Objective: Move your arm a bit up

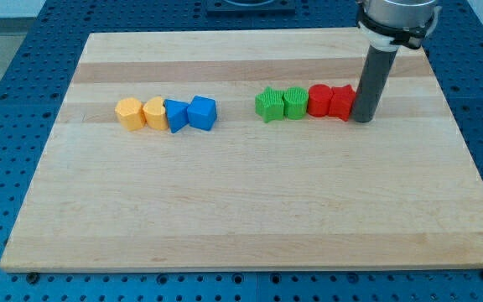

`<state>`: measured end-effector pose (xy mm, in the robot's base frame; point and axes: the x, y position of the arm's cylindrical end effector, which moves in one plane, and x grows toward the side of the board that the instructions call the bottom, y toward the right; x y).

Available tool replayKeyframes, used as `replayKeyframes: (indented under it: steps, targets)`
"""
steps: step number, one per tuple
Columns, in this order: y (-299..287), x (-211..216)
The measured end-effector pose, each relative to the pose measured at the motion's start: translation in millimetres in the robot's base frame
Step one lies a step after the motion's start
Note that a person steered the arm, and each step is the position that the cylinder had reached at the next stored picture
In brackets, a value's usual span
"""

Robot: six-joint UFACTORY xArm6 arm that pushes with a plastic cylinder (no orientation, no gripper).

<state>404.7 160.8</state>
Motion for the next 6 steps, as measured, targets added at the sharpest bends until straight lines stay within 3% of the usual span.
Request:
replayKeyframes:
  steps: [3,5,6]
  targets:
    - [24.5,-8.1]
    - [24.4,-63.8]
    - [19.5,-64.8]
